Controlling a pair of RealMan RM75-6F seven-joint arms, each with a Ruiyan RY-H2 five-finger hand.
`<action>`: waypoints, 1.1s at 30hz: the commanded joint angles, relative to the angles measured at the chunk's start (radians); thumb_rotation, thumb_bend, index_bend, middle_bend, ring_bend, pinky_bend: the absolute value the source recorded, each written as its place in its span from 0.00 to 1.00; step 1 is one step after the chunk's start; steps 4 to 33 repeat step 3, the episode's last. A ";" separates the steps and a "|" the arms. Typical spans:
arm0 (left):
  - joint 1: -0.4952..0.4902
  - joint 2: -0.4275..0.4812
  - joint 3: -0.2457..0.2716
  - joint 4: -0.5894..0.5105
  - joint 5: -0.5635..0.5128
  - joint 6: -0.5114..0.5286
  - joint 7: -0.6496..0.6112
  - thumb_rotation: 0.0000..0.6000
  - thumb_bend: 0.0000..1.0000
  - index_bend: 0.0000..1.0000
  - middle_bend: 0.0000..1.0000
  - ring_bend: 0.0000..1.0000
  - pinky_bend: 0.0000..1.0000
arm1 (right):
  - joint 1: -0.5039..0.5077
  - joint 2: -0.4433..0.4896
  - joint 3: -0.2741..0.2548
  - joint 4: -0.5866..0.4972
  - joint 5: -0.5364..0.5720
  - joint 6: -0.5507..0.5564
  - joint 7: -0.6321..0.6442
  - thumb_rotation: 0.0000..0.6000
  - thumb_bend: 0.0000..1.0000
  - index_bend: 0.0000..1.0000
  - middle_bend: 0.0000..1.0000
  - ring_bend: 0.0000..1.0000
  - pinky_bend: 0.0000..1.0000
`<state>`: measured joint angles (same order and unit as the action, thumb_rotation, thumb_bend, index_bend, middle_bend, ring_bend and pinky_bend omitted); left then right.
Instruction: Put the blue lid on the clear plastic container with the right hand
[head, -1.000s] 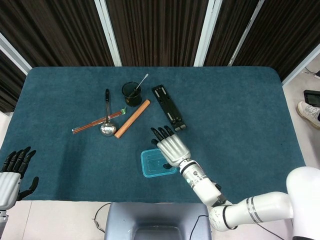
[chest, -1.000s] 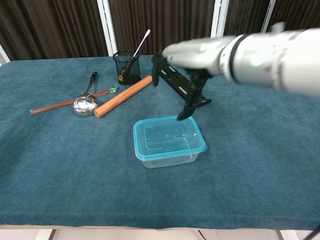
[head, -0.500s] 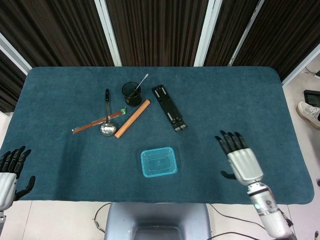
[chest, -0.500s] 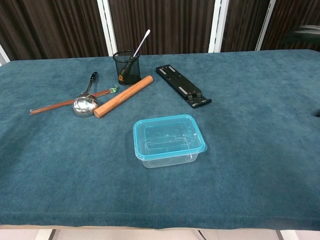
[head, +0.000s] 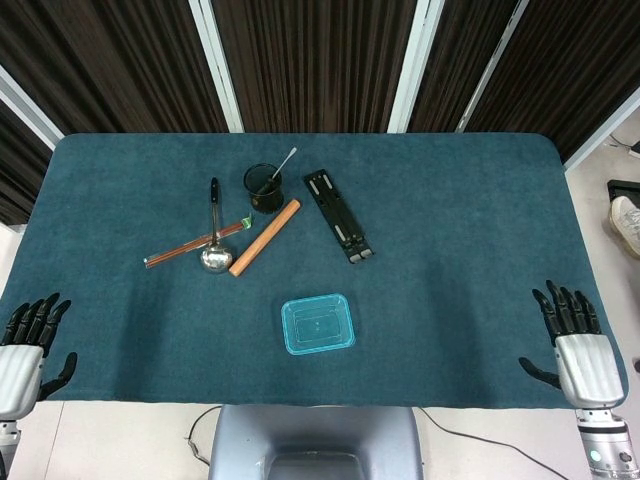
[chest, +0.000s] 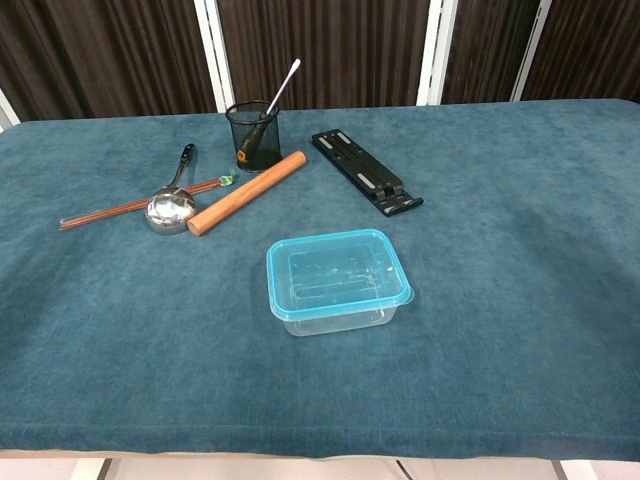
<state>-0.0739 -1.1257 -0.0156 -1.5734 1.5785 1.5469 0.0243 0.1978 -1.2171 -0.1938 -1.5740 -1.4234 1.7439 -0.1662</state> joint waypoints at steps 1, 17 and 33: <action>0.000 0.001 0.003 0.000 0.004 0.000 0.001 1.00 0.43 0.00 0.00 0.00 0.06 | -0.013 0.004 0.020 -0.004 -0.012 -0.023 -0.003 1.00 0.18 0.05 0.00 0.00 0.00; 0.000 0.001 0.002 0.000 0.004 -0.001 0.001 1.00 0.43 0.00 0.00 0.00 0.06 | -0.019 0.007 0.031 -0.006 -0.015 -0.032 -0.005 1.00 0.18 0.05 0.00 0.00 0.00; 0.000 0.001 0.002 0.000 0.004 -0.001 0.001 1.00 0.43 0.00 0.00 0.00 0.06 | -0.019 0.007 0.031 -0.006 -0.015 -0.032 -0.005 1.00 0.18 0.05 0.00 0.00 0.00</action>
